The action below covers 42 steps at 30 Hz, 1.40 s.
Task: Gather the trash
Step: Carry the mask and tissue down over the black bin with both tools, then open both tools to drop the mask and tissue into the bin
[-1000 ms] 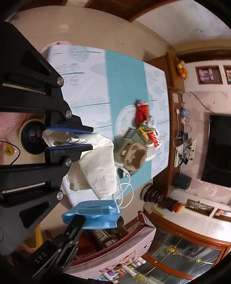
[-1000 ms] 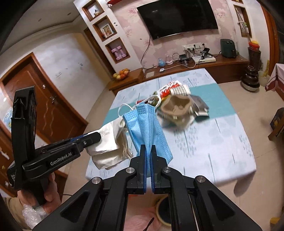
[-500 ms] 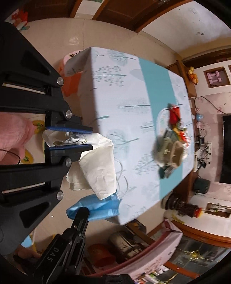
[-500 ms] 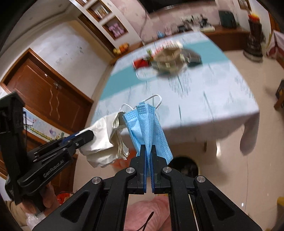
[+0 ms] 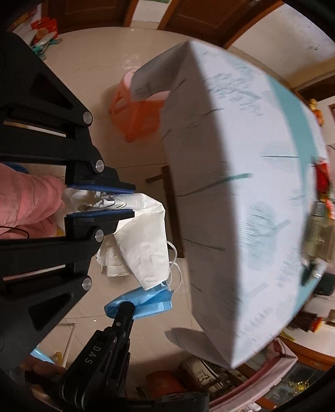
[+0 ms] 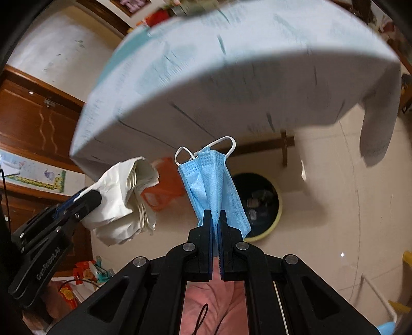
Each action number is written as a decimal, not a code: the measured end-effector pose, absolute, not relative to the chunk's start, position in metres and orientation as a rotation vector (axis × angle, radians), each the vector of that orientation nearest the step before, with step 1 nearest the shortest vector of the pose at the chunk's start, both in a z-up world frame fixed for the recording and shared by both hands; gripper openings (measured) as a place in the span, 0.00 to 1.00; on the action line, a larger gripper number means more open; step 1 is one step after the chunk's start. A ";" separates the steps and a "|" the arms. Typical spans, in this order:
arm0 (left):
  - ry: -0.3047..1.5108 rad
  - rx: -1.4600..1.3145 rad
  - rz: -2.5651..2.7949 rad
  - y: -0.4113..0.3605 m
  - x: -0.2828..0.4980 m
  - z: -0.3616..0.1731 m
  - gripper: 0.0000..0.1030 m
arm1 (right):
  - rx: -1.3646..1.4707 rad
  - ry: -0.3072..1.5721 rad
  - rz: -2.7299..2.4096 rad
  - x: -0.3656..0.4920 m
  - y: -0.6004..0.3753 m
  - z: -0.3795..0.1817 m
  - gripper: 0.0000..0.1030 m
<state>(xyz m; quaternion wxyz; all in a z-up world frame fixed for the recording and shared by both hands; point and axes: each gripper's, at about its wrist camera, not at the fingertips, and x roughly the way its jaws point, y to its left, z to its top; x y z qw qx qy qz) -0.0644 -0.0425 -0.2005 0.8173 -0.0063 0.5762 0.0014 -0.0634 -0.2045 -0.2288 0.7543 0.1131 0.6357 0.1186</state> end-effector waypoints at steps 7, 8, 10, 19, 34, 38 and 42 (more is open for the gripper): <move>1.326 -0.072 0.020 -0.033 -0.051 -0.302 0.09 | 0.288 1.448 0.214 -0.060 -0.207 -0.326 0.03; 1.336 -0.069 0.022 -0.033 -0.048 -0.317 0.09 | 0.297 1.453 0.208 -0.059 -0.207 -0.336 0.03; 1.348 -0.066 0.017 -0.035 -0.040 -0.339 0.09 | 0.308 1.461 0.187 -0.055 -0.206 -0.364 0.03; 1.367 -0.032 -0.038 -0.057 -0.005 -0.434 0.12 | 0.402 1.474 0.132 -0.041 -0.208 -0.476 0.03; 1.401 0.023 -0.039 -0.065 0.006 -0.485 0.40 | 0.429 1.467 0.088 -0.025 -0.215 -0.532 0.29; 1.393 0.016 -0.028 -0.064 -0.001 -0.458 0.40 | 0.426 1.455 0.098 -0.034 -0.214 -0.496 0.29; 1.393 0.010 -0.023 -0.065 -0.007 -0.422 0.40 | 0.427 1.441 0.110 -0.040 -0.214 -0.451 0.29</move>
